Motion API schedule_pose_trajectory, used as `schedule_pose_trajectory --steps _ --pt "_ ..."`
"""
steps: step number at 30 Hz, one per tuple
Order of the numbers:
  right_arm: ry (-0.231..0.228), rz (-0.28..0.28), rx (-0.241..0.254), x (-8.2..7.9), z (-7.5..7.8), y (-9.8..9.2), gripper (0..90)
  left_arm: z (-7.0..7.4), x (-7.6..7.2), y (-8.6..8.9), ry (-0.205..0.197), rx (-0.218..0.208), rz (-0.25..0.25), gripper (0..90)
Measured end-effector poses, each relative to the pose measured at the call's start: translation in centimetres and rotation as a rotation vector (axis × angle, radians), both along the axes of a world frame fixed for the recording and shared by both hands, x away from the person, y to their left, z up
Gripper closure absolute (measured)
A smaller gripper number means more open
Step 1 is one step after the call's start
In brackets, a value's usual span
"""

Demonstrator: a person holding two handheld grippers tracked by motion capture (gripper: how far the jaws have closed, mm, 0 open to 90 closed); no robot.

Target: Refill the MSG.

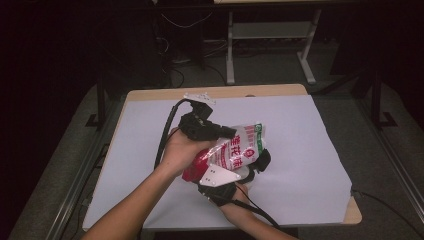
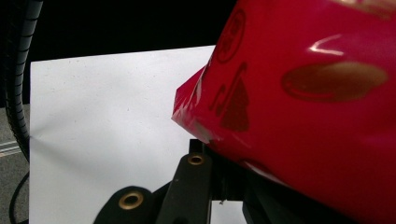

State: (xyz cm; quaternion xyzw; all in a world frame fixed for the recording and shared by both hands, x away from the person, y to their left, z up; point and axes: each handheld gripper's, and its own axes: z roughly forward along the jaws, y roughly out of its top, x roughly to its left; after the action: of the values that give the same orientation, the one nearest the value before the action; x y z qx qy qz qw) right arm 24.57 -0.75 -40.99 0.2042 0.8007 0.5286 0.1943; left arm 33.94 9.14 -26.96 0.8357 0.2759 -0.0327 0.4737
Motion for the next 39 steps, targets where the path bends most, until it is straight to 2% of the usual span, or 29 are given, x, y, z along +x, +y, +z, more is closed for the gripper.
schedule_pose_trajectory --steps 39 --pt "-0.002 0.003 0.004 0.02 0.03 0.05 89.9 0.04 -0.11 -0.35 0.001 -0.002 -0.005 90.0"
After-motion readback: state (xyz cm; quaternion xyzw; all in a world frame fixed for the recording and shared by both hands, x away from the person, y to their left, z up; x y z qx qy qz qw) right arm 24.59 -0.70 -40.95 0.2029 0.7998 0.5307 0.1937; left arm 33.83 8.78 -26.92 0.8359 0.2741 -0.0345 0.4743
